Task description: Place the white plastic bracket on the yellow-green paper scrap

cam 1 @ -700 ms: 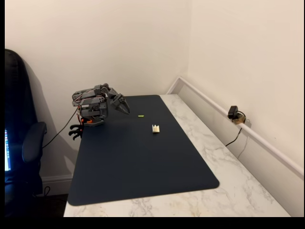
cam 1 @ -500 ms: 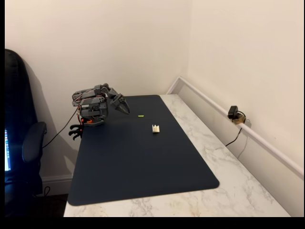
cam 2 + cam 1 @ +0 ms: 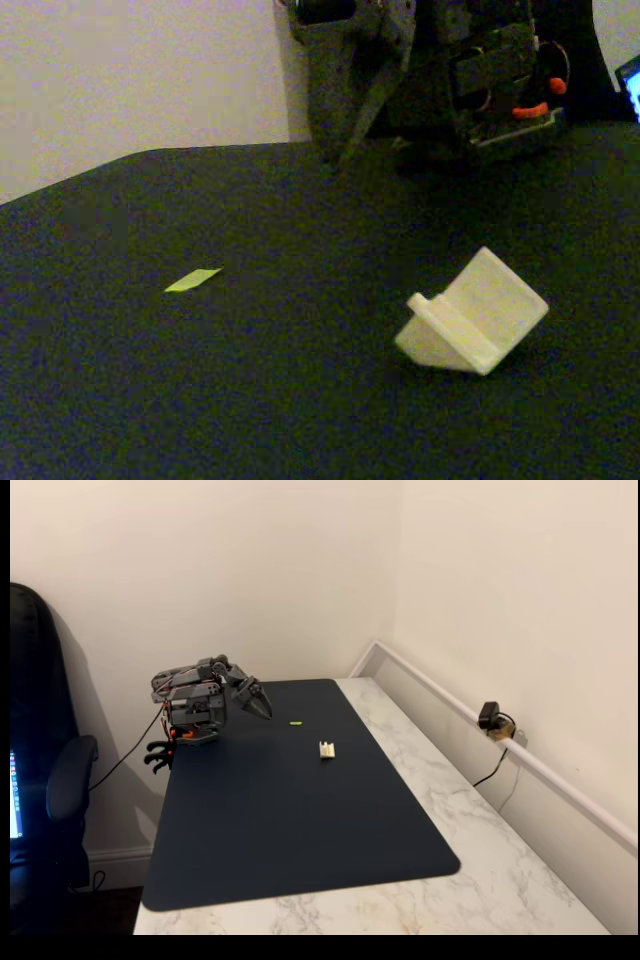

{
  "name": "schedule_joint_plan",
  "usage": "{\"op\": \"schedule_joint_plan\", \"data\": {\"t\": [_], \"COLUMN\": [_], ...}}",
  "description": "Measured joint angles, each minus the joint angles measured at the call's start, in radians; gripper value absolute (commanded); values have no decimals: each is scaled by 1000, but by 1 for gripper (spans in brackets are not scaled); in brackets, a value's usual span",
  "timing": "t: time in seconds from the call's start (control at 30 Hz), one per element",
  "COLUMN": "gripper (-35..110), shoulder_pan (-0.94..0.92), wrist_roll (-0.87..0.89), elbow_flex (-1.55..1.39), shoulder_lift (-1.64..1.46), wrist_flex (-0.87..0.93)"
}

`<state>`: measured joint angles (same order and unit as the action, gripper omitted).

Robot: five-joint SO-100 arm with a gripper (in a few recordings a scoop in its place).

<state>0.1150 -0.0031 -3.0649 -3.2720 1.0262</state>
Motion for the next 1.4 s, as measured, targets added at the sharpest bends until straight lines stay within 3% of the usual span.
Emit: {"op": "schedule_joint_plan", "data": {"t": [0.77,0.97,1.13,1.27,1.4], "gripper": [0,0,0,0,0], "shoulder_pan": [-52,32,23,18,54], "wrist_roll": [17,-77,-9,135,156], "elbow_flex": [0,26,140,296,572], "shoulder_lift": [0,0,2,193,525], "wrist_flex": [0,-25,-3,26,117]}}
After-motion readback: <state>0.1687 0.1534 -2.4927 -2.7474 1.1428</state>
